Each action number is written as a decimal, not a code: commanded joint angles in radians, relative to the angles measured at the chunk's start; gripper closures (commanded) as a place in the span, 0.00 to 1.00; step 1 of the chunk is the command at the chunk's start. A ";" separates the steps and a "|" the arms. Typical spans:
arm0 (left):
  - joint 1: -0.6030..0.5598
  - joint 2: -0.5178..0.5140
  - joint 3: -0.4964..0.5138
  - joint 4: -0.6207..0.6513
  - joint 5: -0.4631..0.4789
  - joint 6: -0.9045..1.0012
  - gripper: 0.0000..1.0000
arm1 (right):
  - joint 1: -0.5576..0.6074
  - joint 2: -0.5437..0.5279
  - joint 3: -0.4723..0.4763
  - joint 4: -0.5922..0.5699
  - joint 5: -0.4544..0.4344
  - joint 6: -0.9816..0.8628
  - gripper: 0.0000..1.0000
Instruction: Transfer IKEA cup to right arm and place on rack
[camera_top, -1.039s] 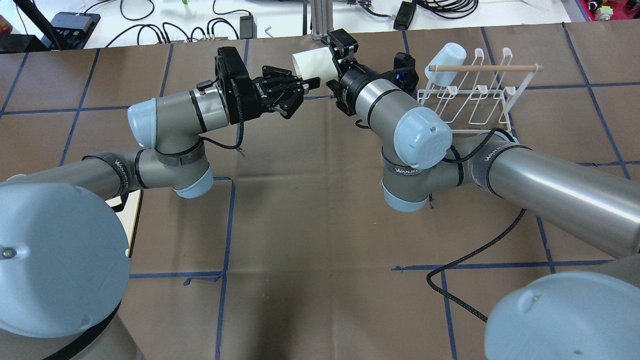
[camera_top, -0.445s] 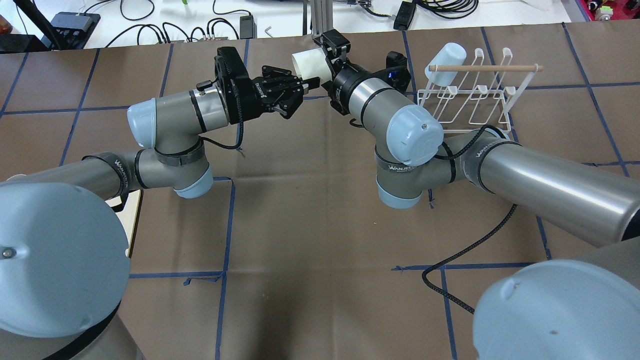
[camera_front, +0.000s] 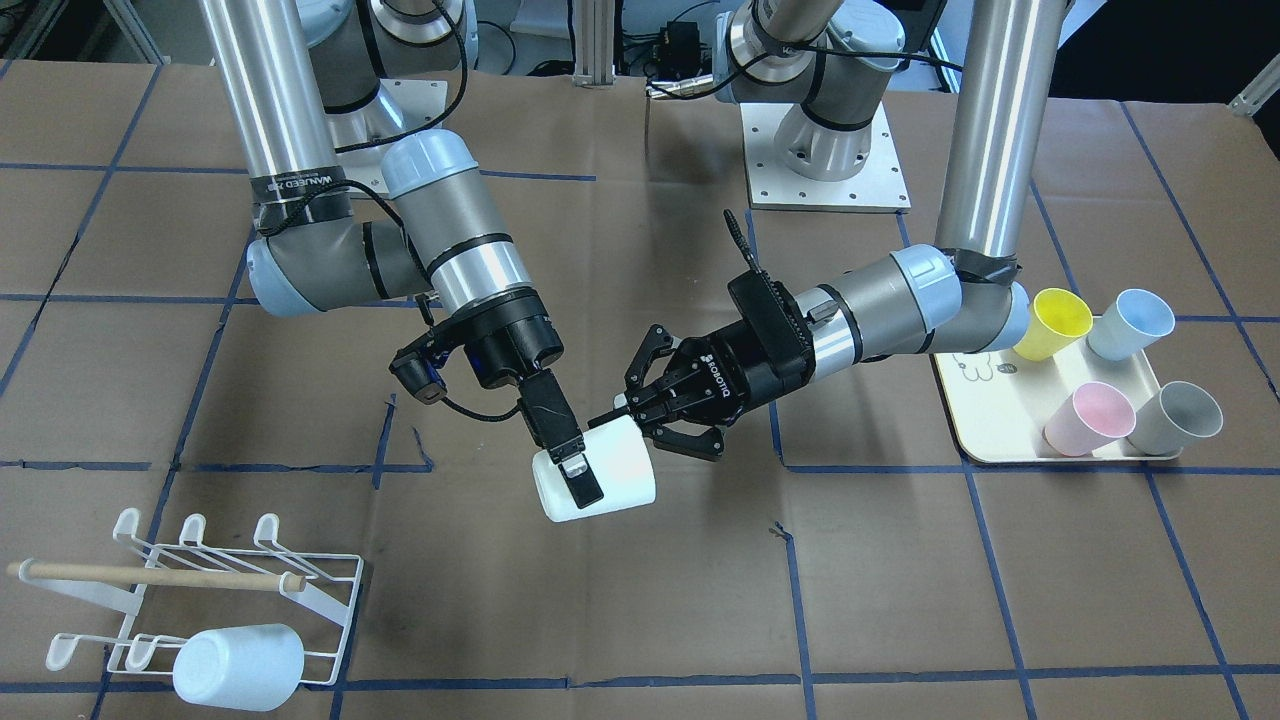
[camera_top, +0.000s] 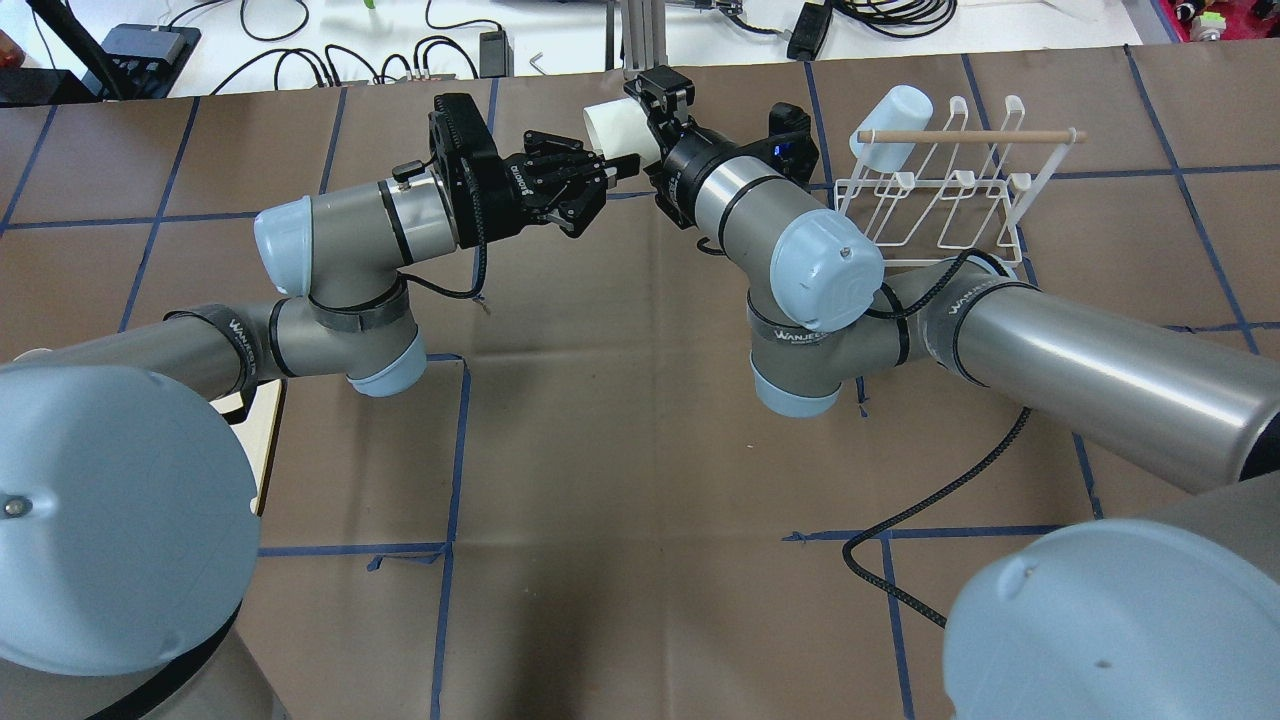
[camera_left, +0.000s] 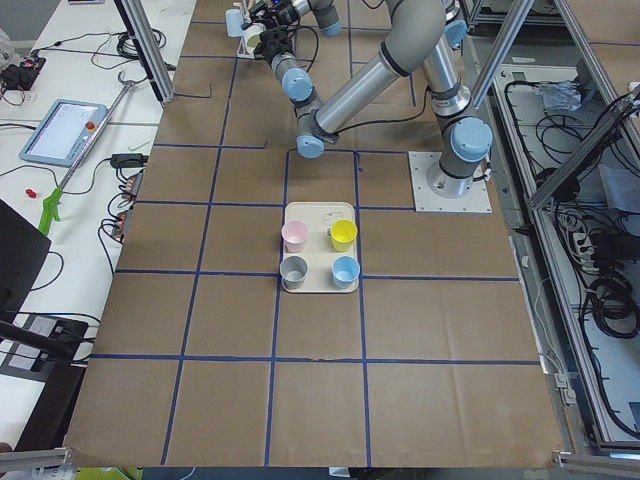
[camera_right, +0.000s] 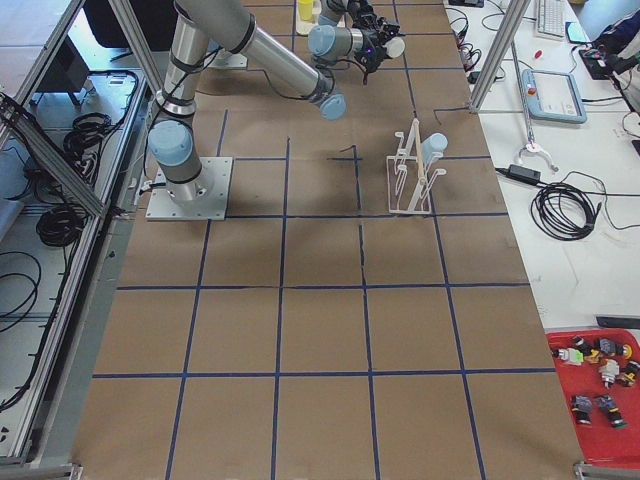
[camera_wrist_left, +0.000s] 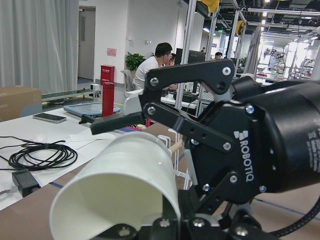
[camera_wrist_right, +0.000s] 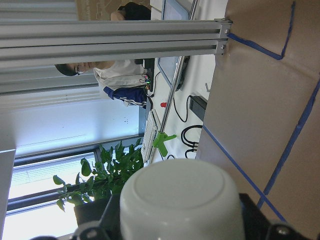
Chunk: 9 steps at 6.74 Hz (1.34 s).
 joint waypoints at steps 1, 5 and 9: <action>0.000 0.001 0.000 0.000 0.000 0.000 0.87 | 0.000 -0.003 0.000 0.000 0.007 -0.001 0.48; -0.003 -0.001 0.006 0.049 0.057 -0.085 0.27 | 0.000 -0.006 0.002 0.001 0.008 0.000 0.53; 0.043 0.024 -0.009 0.054 0.037 -0.110 0.03 | 0.000 -0.009 0.000 0.001 0.008 0.000 0.53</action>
